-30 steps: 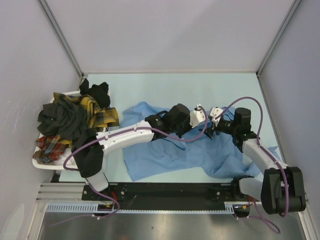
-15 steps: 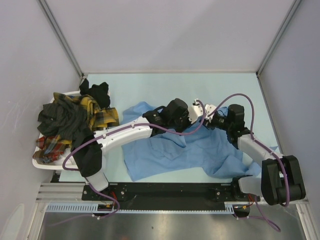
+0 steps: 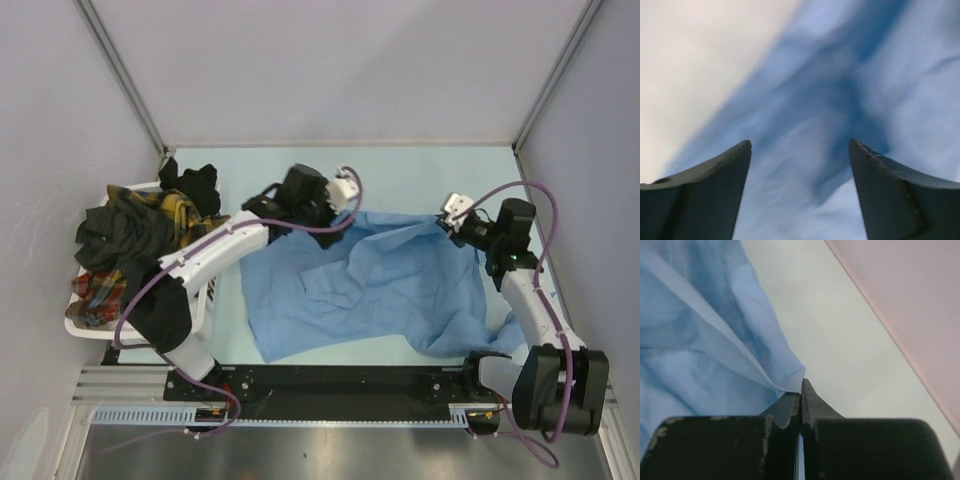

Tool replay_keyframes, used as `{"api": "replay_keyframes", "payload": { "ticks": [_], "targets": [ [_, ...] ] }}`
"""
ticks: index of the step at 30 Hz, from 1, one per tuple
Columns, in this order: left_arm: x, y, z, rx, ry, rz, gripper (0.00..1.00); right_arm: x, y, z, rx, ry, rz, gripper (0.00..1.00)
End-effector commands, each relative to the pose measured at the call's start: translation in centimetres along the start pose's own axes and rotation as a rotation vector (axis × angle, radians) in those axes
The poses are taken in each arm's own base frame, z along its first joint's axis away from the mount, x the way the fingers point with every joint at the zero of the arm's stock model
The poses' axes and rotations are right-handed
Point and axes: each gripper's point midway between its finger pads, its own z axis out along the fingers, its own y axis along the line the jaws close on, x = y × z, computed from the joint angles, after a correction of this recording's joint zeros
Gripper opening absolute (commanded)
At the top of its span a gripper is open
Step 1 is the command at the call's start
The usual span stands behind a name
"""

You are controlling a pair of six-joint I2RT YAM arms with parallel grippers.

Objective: Fold and stack the long sleeve shirts
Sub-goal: Flatten the shirt out

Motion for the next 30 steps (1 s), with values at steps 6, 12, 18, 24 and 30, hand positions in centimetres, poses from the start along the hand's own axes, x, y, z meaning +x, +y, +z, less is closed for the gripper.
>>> {"api": "replay_keyframes", "payload": {
  "ticks": [6, 12, 18, 24, 30],
  "targets": [
    [9.8, 17.0, 1.0, -0.051, 0.240, 0.008, 0.91, 0.7, 2.8, -5.2, -0.092, 0.041, 0.047, 0.00],
    [10.2, 17.9, 1.1, -0.002, 0.229, 0.047, 0.83, 1.4, 4.1, -6.5, -0.110, 0.084, 0.055, 0.00],
    [10.5, 13.1, -2.8, 0.099, 0.194, 0.076, 0.56, 2.8, 4.3, -7.9, -0.105, 0.123, 0.077, 0.00],
    [12.8, 9.5, -6.9, 0.085, 0.219, 0.117, 0.46, 3.2, 4.3, -8.5, -0.104, 0.134, 0.100, 0.00],
    [14.2, 10.7, -8.3, -0.037, 0.253, 0.183, 0.75, 2.9, 3.9, -8.3, -0.116, 0.121, 0.108, 0.00]
  ]
}}
